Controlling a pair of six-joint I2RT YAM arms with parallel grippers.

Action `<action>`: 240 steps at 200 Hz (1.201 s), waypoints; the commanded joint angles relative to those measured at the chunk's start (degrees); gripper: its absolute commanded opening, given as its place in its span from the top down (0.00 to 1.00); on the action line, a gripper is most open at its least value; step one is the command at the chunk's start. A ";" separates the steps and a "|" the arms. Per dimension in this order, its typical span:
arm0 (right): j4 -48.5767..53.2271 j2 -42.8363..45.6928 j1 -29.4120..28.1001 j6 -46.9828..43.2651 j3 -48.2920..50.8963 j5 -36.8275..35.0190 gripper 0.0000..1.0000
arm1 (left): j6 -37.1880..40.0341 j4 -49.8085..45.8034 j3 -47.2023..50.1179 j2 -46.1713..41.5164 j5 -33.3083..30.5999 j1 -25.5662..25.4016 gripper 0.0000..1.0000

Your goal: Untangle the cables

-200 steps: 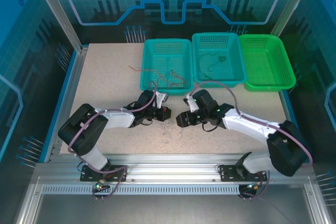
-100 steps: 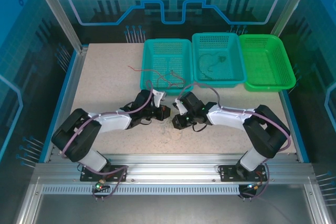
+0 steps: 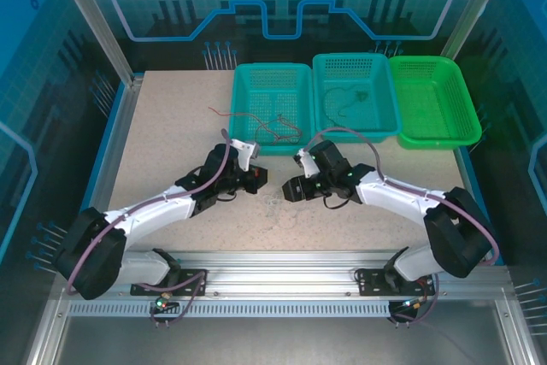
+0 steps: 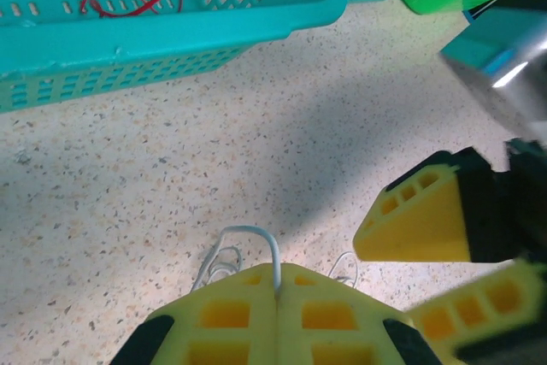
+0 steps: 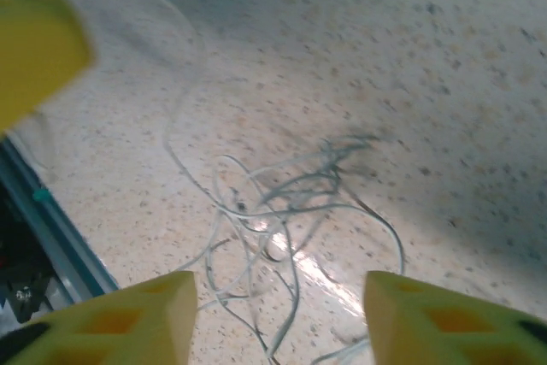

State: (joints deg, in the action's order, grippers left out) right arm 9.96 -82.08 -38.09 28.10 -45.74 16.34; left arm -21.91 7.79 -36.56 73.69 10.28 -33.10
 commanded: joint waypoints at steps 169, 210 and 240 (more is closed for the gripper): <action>9.62 17.72 31.92 10.78 15.30 -13.74 1.00 | -9.24 -32.65 7.37 -31.01 -20.93 15.95 1.00; 13.27 24.16 43.28 7.42 15.89 -10.56 1.00 | -8.50 -33.91 9.39 -36.81 -15.11 25.27 1.00; 12.92 19.57 40.25 5.44 14.71 -6.94 1.00 | -7.62 -29.91 9.80 -32.80 -11.15 25.97 1.00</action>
State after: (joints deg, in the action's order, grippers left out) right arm 20.49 -59.44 3.77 35.79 -29.76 6.98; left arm -29.93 -23.83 -27.83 38.33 -4.03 -8.32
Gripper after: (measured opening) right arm 0.055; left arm 0.050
